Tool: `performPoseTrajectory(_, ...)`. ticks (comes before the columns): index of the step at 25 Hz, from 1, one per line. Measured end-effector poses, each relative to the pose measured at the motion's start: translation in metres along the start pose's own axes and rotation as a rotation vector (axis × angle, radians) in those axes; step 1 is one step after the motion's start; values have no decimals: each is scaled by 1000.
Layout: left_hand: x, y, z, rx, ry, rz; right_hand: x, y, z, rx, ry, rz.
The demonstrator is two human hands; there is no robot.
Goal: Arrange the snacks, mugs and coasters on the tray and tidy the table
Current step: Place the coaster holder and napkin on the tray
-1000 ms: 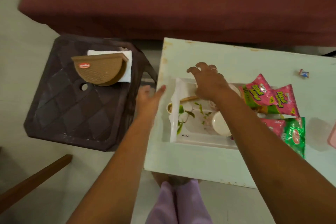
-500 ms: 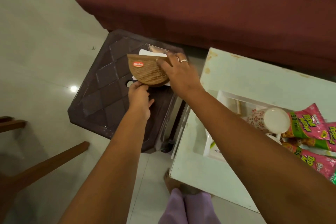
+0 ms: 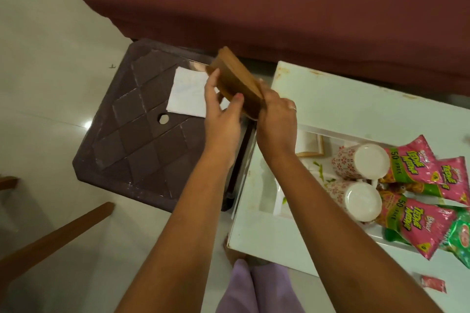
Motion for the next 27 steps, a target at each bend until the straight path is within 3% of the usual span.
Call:
performPoseTrajectory(4,-51,66,39,242,121,198,-57,-34,-98,230,495,-229)
performPoseTrajectory(6,-74,90,73,438,158,266,-92,-36,-143,215,687,-235)
performPoseTrajectory(10,-101,108,129,563,91,373,-131,-37,-193,176,859,-182)
performPoseTrajectory(14,-104,97,155,551,30,326,-146,-37,-209,464,1112,-239)
performPoseTrajectory(22,-105,85,169,542,-17,276,-156,-28,-209,365,1093,-39)
performPoseTrajectory(27,-107,80,166,505,-46,236,-127,-40,-175,179,604,22)
Point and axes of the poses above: each hand's wrist, its own x-axis towards the middle knuckle, its own y-axis out of the palm, z = x × y, the point moved 9 cm from there along x, towards the middle knuckle, and after that the axes turned 13 degrees about -z, right-handed, at the moved point
